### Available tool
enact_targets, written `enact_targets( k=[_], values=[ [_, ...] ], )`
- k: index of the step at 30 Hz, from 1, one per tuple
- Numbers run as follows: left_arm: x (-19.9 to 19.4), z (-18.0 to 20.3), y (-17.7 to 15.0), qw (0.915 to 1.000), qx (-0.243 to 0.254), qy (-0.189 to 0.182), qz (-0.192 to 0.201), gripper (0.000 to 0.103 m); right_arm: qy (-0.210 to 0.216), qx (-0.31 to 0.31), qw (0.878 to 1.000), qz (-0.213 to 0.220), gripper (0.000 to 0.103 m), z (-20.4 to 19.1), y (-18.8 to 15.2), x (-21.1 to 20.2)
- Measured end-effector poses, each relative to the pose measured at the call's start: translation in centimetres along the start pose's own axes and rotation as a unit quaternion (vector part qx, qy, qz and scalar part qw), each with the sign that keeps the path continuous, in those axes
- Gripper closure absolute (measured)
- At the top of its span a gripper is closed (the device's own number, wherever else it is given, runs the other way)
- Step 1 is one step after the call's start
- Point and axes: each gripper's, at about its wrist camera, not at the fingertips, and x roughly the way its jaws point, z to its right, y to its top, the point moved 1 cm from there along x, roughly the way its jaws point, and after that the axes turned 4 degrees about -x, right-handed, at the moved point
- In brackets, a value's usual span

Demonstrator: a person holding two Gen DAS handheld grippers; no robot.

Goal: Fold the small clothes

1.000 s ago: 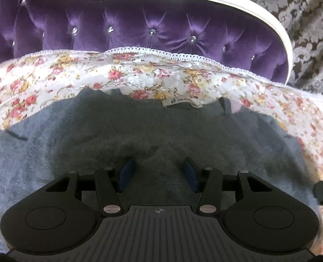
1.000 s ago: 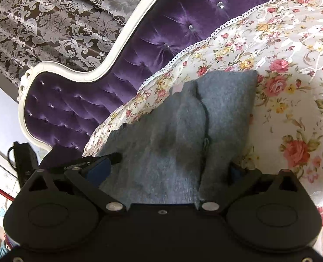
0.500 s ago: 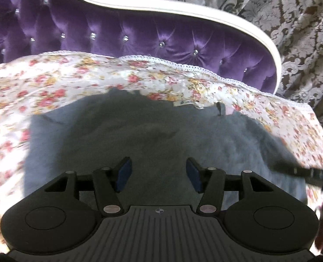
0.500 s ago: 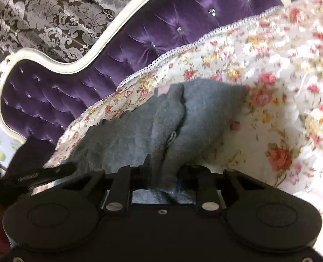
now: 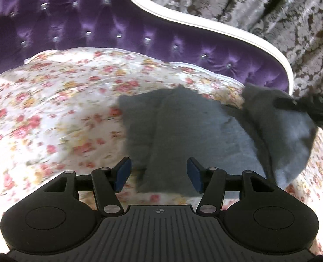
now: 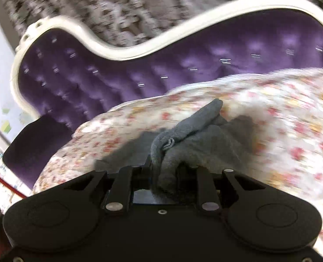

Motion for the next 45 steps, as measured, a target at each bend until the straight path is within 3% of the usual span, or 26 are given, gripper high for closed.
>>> enact_targets(
  k=[7,13,16,18,23,27,32,36,40,45],
  values=[
    [-0.8,-3.6,-0.6,0.9994,-0.033,0.008,0.001,0.049,0.035,-0.051,0.997,-0.044,0.074,-8.4,0.0,7.8],
    [-1.0,-5.7,-1.1,0.9987,-0.049,0.010,-0.001,0.049,0.027,-0.097,0.992,-0.080,0.073,-12.7,-2.5,13.0],
    [-1.1,-6.4,-1.2,0.9984,-0.056,0.011,-0.003,0.049,0.036,-0.121,0.987,-0.096,0.062,-13.9,-3.6,14.1],
    [-1.2,-6.6,-1.1,0.9983,-0.057,0.010,-0.003,0.049,0.065,-0.136,0.985,-0.083,0.042,-14.3,-3.7,13.4],
    [-1.5,-6.5,-0.5,0.9985,-0.053,0.011,0.003,0.049,0.159,-0.112,0.981,-0.024,0.038,-14.1,-2.2,10.1],
    [-1.9,-5.8,0.5,0.9991,-0.041,0.007,0.011,0.049,0.173,-0.096,0.980,0.024,0.033,-12.9,-0.4,6.6],
    [-2.4,-4.0,3.2,0.9995,-0.008,-0.002,0.031,0.049,0.128,-0.066,0.988,0.060,0.032,-9.0,-0.6,3.2],
    [-1.3,-1.3,5.5,0.9977,0.053,-0.019,0.039,0.046,0.090,-0.060,0.993,0.050,0.032,-6.3,-2.6,2.2],
    [0.9,2.2,6.1,0.9861,0.159,-0.018,0.045,0.045,0.067,-0.086,0.993,0.045,0.032,-5.8,-5.0,1.6],
    [4.9,5.4,5.7,0.9712,0.238,-0.011,-0.002,0.045,0.068,-0.118,0.989,0.050,0.032,-6.3,-7.0,1.6]
  ],
)
